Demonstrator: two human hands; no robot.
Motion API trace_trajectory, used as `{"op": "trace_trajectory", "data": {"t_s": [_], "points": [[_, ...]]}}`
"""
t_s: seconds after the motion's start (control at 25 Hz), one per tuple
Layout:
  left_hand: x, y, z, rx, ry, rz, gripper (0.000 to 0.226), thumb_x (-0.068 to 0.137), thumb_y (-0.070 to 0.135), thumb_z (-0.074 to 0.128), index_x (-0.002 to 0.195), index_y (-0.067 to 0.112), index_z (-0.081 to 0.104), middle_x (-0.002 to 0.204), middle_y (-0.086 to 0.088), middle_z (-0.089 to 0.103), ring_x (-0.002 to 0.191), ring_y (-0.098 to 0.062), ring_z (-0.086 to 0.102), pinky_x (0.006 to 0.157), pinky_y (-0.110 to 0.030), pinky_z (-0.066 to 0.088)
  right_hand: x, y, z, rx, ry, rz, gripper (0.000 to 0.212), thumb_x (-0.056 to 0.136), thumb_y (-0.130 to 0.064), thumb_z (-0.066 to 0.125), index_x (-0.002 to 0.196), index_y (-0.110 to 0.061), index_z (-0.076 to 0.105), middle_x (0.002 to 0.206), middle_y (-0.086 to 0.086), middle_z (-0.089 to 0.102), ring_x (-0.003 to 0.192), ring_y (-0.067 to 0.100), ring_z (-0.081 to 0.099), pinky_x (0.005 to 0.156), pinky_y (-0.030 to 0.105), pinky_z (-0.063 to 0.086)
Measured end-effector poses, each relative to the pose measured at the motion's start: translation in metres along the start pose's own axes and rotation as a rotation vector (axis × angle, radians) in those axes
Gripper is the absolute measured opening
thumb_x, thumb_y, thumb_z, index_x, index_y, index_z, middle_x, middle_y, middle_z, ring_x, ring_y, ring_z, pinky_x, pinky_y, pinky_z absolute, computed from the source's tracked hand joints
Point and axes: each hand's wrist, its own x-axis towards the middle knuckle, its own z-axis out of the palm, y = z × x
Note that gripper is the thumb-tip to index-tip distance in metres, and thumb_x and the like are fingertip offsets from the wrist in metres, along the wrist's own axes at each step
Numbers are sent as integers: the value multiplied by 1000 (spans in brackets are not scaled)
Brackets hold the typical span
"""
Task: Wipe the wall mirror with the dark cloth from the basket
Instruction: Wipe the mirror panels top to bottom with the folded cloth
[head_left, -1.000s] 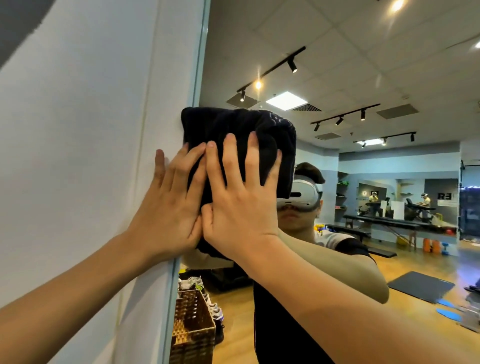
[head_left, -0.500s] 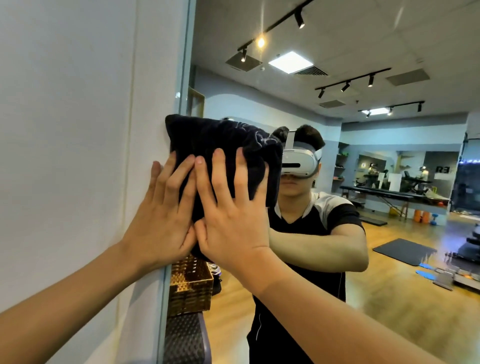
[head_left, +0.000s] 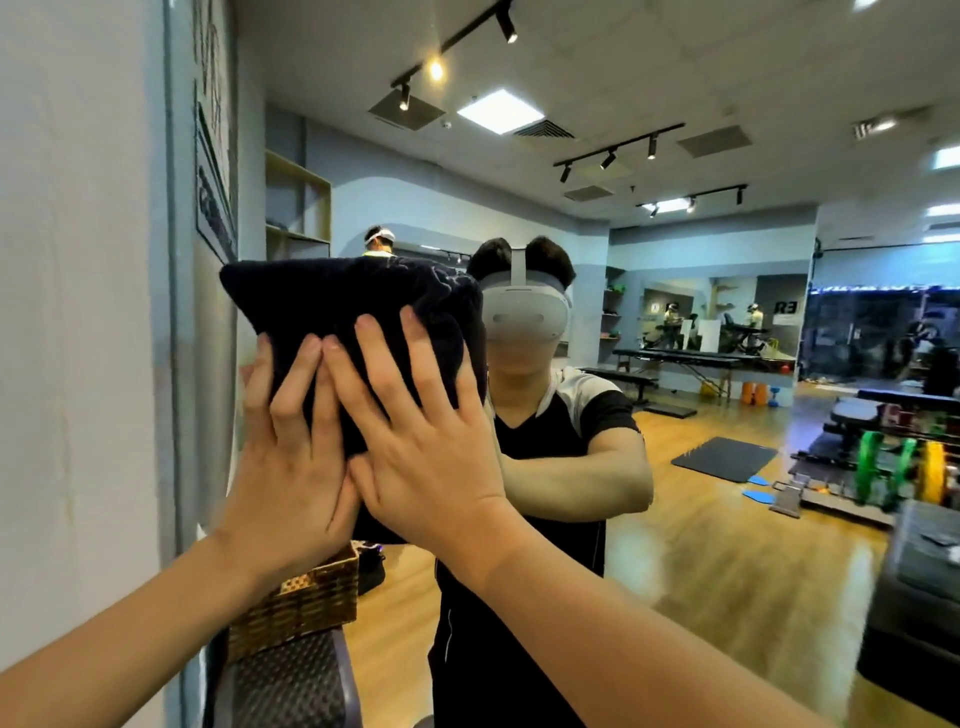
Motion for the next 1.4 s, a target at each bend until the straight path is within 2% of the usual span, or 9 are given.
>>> {"op": "trace_trajectory", "data": {"t_s": [0.16,0.28,0.48,0.68,0.76,0.88,1.0,1.12,1.4], "points": [[16,46,12,-28,25,26,80,90,31,45,152,-14,22,158,-26,15,149,-56,5,118,-70,15,-24,42,-9,-7,56,39,78,92,-44,55,162,-22,29,169,8,26,156,35,17,122,58,21],[28,88,27,-49,41,57,77,93,32,42,154,-11,20,159,-24,15,150,-55,4,124,-61,7,-48,81,-17,-31,77,68,76,92,-45,55,161,-23,32,168,7,28,156,35,18,121,57,25],[43,165,51,-80,17,75,81,91,34,49,154,-10,23,162,-24,13,150,-56,6,114,-70,25,-92,151,-34,-98,97,88,65,99,-45,30,160,-24,34,168,6,26,157,35,20,116,54,32],[68,255,77,-94,39,135,79,91,31,48,152,-13,25,160,-24,13,147,-59,9,122,-66,9,-139,232,-56,-143,78,111,64,101,-47,21,158,-22,38,166,10,30,155,39,23,106,55,43],[78,291,86,-107,44,138,80,89,29,49,152,-13,25,161,-24,13,147,-59,9,123,-64,7,-156,265,-65,-179,66,102,65,101,-49,24,159,-21,36,167,11,28,155,40,21,106,54,42],[92,349,101,-156,34,124,74,93,28,39,153,-12,23,162,-24,12,147,-60,10,122,-66,10,-185,317,-82,-210,54,101,66,98,-49,33,158,-20,36,166,11,27,155,40,21,108,53,40],[104,402,115,-210,18,88,71,95,28,31,154,-11,22,162,-24,11,147,-60,10,118,-69,17,-210,365,-96,-209,35,85,67,98,-47,34,158,-19,37,165,13,28,155,41,20,111,53,38],[115,441,125,-188,10,64,74,95,30,32,155,-11,17,163,-24,7,148,-60,7,119,-68,17,-226,400,-105,-198,36,73,66,98,-45,32,157,-17,39,165,13,29,155,42,19,112,54,38],[115,460,134,-114,13,140,79,90,27,46,154,-11,21,162,-22,10,147,-59,9,123,-64,10,-250,414,-100,-115,89,122,68,95,-46,37,157,-17,36,163,17,31,153,46,21,111,57,37]]}}
